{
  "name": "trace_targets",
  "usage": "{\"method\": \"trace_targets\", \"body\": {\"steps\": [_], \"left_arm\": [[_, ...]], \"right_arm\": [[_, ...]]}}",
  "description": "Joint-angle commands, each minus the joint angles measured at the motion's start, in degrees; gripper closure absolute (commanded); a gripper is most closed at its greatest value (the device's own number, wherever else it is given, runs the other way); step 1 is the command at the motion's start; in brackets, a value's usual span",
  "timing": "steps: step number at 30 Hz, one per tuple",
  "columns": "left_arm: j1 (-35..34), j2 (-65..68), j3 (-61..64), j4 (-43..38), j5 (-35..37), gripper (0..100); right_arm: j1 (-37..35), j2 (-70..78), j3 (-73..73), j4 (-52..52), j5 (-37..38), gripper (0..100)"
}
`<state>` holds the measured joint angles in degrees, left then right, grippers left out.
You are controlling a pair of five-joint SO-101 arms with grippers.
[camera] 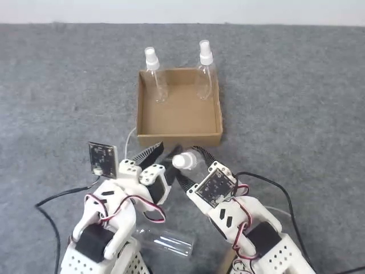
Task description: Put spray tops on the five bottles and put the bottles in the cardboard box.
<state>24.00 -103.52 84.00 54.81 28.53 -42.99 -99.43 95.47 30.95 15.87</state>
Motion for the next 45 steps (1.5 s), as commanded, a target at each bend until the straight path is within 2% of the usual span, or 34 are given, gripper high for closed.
{"method": "trace_targets", "body": {"steps": [1,5,8,23,28,39,45], "left_arm": [[3.78,-0.79,-0.13,-1.14,-1.23,85],[2.55,-0.79,-0.31,-1.05,-1.14,85],[-0.97,-0.79,-1.36,-1.14,-1.05,85],[-26.55,-0.88,-8.4,-1.58,0.88,85],[-34.37,-0.88,-5.93,-1.49,-3.6,85],[-42.73,-0.88,2.51,-1.58,-3.78,85],[-42.73,-0.88,8.22,-2.64,-3.78,85]], "right_arm": [[-0.84,-1.36,1.14,-1.01,0.35,96.2],[-0.75,-1.36,1.14,-0.92,0.35,96.2],[-0.75,-1.36,1.14,-0.92,0.35,96.2],[-0.66,-1.36,1.14,1.54,0.35,96.2],[-0.66,-1.36,1.14,1.63,0.35,96.2],[0.31,-1.36,1.14,3.12,0.44,96.2],[3.38,-1.36,0.7,3.12,0.35,96.2]]}}
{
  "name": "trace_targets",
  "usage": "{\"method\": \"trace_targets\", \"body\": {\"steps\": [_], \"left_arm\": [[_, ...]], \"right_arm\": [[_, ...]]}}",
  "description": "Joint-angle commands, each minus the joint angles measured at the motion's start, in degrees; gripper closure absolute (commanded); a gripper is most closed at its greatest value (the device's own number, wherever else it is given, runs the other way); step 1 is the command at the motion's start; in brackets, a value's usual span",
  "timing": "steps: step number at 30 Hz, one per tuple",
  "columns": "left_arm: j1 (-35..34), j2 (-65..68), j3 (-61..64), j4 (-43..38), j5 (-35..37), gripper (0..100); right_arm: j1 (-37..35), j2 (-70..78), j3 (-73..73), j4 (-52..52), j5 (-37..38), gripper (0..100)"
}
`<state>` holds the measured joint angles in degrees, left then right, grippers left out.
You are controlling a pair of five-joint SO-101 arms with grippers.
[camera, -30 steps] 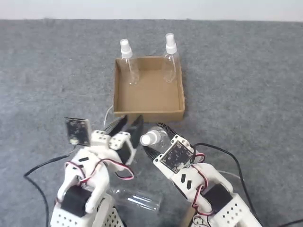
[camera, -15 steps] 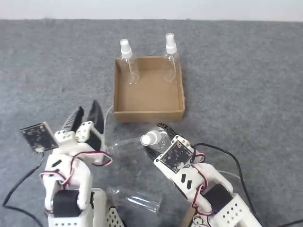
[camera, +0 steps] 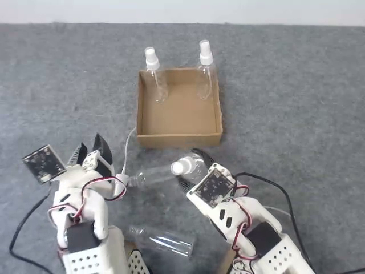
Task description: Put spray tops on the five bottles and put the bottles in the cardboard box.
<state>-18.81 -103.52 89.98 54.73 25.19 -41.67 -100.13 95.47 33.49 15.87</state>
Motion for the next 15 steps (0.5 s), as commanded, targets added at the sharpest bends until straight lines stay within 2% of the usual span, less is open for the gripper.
{"method": "trace_targets", "body": {"steps": [1,4,15], "left_arm": [[0.09,-0.88,3.74,-4.31,-0.53,85],[-0.26,-0.62,6.64,-10.02,-2.37,85],[0.09,-0.79,6.55,-7.21,-3.34,85]], "right_arm": [[1.98,-0.66,0.35,0.66,0.35,96.2],[1.71,-0.66,0.18,0.66,0.26,96.2],[2.59,-0.04,-13.63,6.73,0.35,96.2]]}}
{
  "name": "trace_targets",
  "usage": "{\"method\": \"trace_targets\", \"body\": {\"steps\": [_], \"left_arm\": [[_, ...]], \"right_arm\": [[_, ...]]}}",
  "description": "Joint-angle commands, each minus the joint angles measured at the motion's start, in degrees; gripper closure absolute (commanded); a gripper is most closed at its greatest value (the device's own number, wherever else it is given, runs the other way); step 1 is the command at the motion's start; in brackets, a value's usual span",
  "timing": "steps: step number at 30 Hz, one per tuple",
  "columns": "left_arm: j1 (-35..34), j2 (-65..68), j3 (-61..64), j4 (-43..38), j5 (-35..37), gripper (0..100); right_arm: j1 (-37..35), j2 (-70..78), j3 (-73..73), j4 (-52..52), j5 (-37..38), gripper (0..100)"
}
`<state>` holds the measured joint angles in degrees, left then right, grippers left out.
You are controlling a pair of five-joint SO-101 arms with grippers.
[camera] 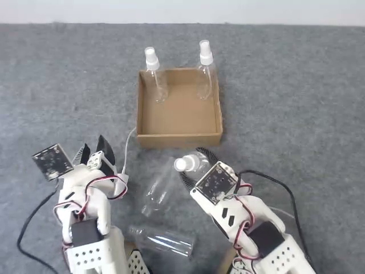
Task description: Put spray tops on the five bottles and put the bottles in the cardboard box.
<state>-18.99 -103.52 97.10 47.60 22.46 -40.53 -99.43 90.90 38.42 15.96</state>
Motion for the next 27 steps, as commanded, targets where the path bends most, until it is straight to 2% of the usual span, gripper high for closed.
{"method": "trace_targets", "body": {"steps": [1,12,27], "left_arm": [[0.26,-0.79,-0.57,-0.09,-0.62,85],[0.26,-0.7,-0.57,-0.09,-0.62,85],[-0.09,-0.7,-0.57,0.0,-0.62,85]], "right_arm": [[1.45,-0.66,-10.29,1.71,0.26,96.2],[1.19,2.07,-21.71,-1.54,0.7,96.2],[1.19,38.99,-37.1,-22.11,0.09,96.2]]}}
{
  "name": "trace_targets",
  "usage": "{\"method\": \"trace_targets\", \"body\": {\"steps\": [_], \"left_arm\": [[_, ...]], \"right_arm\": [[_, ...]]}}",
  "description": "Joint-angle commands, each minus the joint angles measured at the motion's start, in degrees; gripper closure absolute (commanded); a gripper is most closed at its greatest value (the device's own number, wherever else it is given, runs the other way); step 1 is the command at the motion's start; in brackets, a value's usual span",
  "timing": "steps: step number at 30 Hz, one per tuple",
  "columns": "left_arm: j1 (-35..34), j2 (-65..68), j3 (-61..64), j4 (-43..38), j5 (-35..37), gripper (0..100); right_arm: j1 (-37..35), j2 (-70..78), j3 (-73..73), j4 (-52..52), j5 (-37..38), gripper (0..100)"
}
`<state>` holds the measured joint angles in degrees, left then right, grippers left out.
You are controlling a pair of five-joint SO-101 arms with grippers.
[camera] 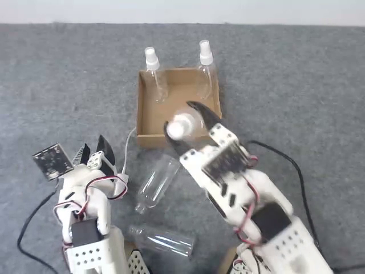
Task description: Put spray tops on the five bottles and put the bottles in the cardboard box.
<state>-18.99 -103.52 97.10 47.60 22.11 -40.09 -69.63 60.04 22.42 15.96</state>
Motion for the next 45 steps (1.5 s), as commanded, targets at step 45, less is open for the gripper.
{"method": "trace_targets", "body": {"steps": [45], "left_arm": [[1.76,-0.62,-0.57,6.51,-0.35,85]], "right_arm": [[7.25,92.35,-53.8,-28.7,-23.56,95.7]]}}
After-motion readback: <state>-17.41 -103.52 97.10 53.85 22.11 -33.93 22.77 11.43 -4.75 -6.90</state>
